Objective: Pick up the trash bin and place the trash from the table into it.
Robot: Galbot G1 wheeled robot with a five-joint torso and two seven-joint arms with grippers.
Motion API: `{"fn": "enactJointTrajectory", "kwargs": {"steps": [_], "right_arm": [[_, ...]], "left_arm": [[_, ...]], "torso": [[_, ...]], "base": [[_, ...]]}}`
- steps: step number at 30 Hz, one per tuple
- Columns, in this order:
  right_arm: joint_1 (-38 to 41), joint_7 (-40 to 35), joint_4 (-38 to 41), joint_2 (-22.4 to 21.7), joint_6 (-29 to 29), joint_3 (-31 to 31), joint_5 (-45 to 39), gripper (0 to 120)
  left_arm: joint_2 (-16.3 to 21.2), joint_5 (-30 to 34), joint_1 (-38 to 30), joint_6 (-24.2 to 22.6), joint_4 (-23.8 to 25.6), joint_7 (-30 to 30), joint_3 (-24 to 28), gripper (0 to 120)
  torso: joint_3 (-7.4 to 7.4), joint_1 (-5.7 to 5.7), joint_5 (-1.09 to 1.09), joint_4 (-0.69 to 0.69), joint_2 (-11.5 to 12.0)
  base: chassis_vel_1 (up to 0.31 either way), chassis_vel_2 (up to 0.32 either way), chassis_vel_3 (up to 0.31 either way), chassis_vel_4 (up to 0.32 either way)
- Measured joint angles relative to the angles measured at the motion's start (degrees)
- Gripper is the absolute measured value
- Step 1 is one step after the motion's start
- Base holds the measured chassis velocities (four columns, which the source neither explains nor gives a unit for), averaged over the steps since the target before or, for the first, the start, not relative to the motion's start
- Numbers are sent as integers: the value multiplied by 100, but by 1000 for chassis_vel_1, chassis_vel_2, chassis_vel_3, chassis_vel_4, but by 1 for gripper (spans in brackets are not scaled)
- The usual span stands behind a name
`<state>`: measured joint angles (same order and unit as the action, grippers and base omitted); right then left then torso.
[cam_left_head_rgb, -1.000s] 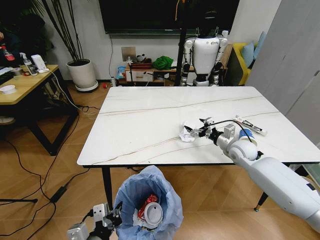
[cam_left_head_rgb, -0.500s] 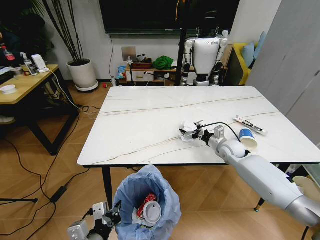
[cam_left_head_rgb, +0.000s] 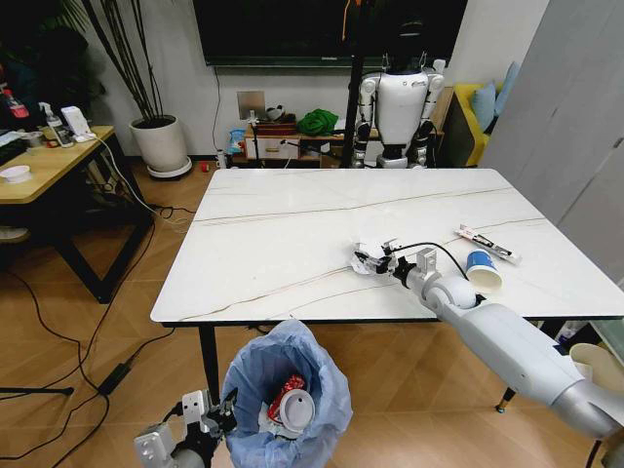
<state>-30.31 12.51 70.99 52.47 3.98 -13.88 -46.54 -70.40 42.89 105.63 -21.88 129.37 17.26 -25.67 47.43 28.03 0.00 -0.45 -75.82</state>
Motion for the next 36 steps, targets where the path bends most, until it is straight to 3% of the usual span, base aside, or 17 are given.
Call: {"fn": "enactJointTrajectory", "kwargs": {"steps": [3,7,12,24,36], "right_arm": [[-12,0,24,-11,-13,-3,0,32],[-61,1,159,-96,-92,21,-2,12],[-189,91,436,-275,-177,156,-69,0],[-387,336,1470,-1115,-424,462,-404,0],[-680,407,3495,-2083,-916,371,-806,0]], "left_arm": [[11,18,-8,0,8,3,3,0],[48,39,-45,0,-1,31,36,0],[92,83,-130,-35,-1,83,67,0],[110,82,-250,-30,-110,88,282,0],[159,82,-415,9,-219,90,441,0]], "torso": [[0,0,0,0,0],[0,0,0,1,0],[0,0,0,0,0],[0,0,-1,-1,0],[0,0,0,-1,0]], "base": [[0,0,0,0],[0,0,0,0],[0,0,0,0],[0,0,0,0],[0,0,0,0]]}}
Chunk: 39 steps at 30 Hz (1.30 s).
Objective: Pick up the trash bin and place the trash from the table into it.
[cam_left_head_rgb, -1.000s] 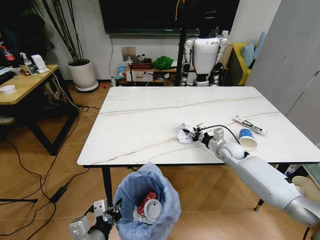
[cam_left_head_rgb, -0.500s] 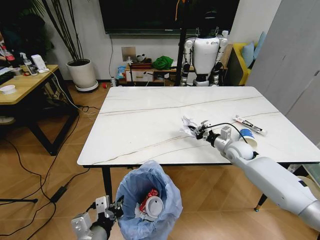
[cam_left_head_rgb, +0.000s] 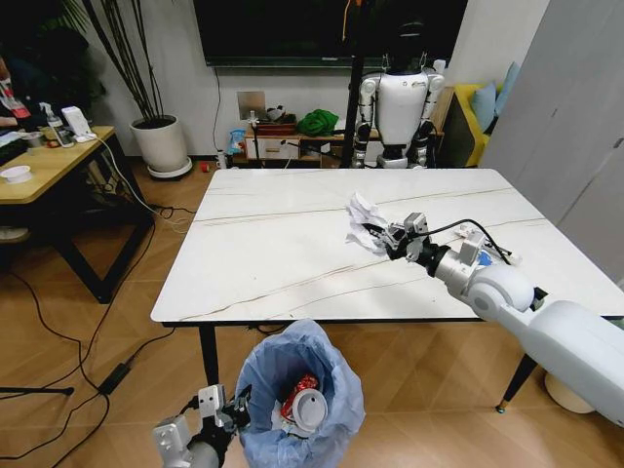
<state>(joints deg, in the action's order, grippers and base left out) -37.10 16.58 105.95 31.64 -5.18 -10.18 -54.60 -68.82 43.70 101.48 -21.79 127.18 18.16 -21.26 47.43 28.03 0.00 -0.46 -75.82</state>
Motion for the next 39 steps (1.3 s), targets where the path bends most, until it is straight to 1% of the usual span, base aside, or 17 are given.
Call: {"fn": "enactJointTrajectory", "kwargs": {"steps": [2,3,6,9,11,12,13,16,22,26,29,36,37,38,39], "right_arm": [[-54,12,328,-113,-3,-82,13,0],[-54,12,328,-113,-3,-82,13,0],[-124,-39,842,-296,57,-185,65,0],[-207,-22,1089,-460,74,-217,153,0],[-389,28,1307,-638,69,-286,443,0],[-389,28,1307,-638,69,-286,443,0],[-580,78,1408,-735,64,-321,679,0],[-988,204,1557,-907,82,-420,1222,0],[-1192,478,1558,-941,67,-506,1665,0],[-1170,610,1536,-941,15,-561,1843,0],[-1147,726,1446,-851,-56,-582,2159,0],[-1016,820,1365,-738,-158,-667,2257,0],[-984,821,1361,-720,-158,-681,2255,0],[-963,818,1361,-707,-158,-690,2250,4],[-963,818,1361,-707,-158,-690,2250,4]], "left_arm": [[-29,-2,-24,0,0,3,10,0],[-29,-2,-24,0,0,3,10,0],[-89,-25,-64,0,2,8,17,0],[-111,-33,-90,0,10,9,45,0],[-148,-86,-96,2,11,4,90,0],[-148,-86,-96,2,11,4,90,0],[-169,-113,-112,6,6,-1,126,0],[-240,-172,-168,12,-43,-19,224,0],[-313,-214,-252,13,-86,-34,304,0],[-322,-214,-303,13,-108,-34,320,0],[-359,-238,-311,12,-152,-46,312,0],[-410,-270,-284,15,-151,-85,334,0],[-420,-278,-288,15,-156,-87,343,0],[-433,-286,-293,16,-161,-88,359,0],[-433,-286,-293,16,-161,-88,359,0]], "torso": [[0,0,1,1,0],[0,0,1,1,0],[0,0,1,3,0],[0,0,-1,3,0],[0,0,-2,2,0],[0,0,-2,2,0],[0,0,2,3,0],[0,0,-1,0,0],[1,0,0,2,0],[1,0,0,1,1],[0,1,-1,2,1],[1,1,0,2,1],[1,1,0,2,1],[1,1,0,2,1],[1,1,0,2,1]], "base": [[0,0,0,0],[0,0,0,0],[0,0,0,0],[0,0,0,0],[0,0,0,0],[0,0,0,0],[0,0,0,0],[0,0,0,0],[0,0,0,0],[0,0,0,0],[0,0,0,0],[0,0,0,0],[0,0,0,0],[0,0,0,0],[0,0,0,0]]}}
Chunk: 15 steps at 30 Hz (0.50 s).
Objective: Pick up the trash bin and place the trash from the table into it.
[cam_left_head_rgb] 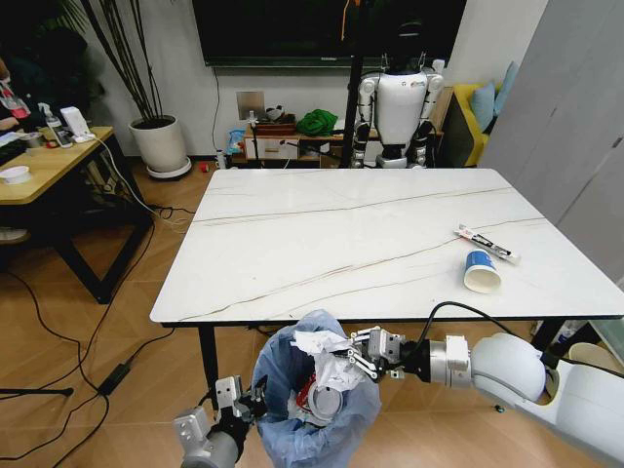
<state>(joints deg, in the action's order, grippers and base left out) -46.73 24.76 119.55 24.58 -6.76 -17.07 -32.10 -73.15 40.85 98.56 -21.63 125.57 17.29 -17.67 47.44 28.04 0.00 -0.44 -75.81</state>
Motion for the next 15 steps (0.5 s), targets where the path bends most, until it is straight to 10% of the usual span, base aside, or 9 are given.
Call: {"fn": "enactJointTrajectory", "kwargs": {"steps": [15], "right_arm": [[-104,-9,-19,-113,-108,26,88,60]], "left_arm": [[-98,-84,-82,2,-5,-14,101,0]], "torso": [[0,0,0,-1,0]], "base": [[0,0,0,0]]}}
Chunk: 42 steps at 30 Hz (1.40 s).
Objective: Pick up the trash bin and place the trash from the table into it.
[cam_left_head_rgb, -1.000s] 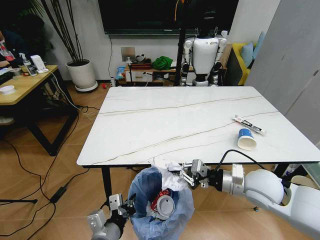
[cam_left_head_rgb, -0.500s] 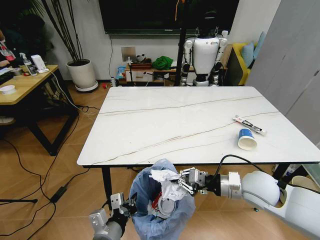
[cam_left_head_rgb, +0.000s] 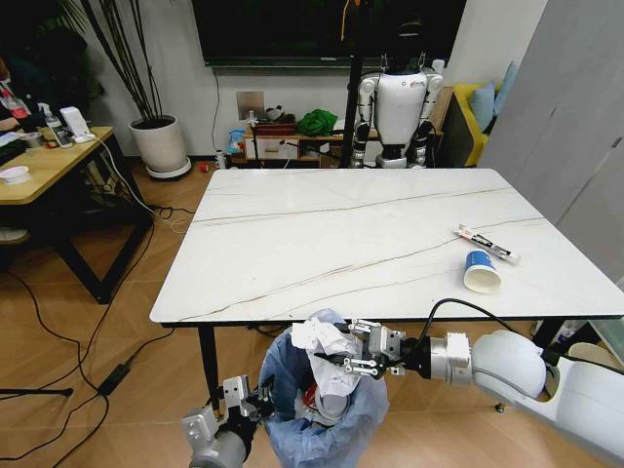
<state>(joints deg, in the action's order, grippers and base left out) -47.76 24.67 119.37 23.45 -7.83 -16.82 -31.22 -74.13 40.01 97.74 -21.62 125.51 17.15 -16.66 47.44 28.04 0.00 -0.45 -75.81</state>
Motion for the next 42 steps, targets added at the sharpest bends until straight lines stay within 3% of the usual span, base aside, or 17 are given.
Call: {"fn": "enactJointTrajectory", "kwargs": {"steps": [11,19,24,31,37,42], "right_arm": [[-10,33,15,-72,-78,-10,78,98],[8,-242,-188,60,-112,280,-275,100],[102,-1132,-491,274,-79,638,-797,100],[-3,-2652,-1267,513,396,1696,-1097,100],[-200,-2681,-1789,578,668,2379,-1365,100],[-662,-2288,-2105,353,840,3080,-1811,100]], "left_arm": [[-3,9,20,-10,39,19,-48,0],[40,-13,208,-12,171,20,-137,0],[97,-30,325,-9,214,18,-228,0],[387,209,287,-21,259,66,-364,0],[543,343,266,-23,299,72,-421,0],[641,480,179,-24,291,79,-506,0]], "torso": [[0,0,0,0,0],[0,0,0,0,0],[0,0,-1,2,0],[0,0,0,0,0],[0,0,1,0,0],[0,0,-2,0,0]], "base": [[0,0,0,0],[0,0,0,0],[0,0,0,0],[0,0,0,0],[0,0,0,0],[0,0,0,0]]}}
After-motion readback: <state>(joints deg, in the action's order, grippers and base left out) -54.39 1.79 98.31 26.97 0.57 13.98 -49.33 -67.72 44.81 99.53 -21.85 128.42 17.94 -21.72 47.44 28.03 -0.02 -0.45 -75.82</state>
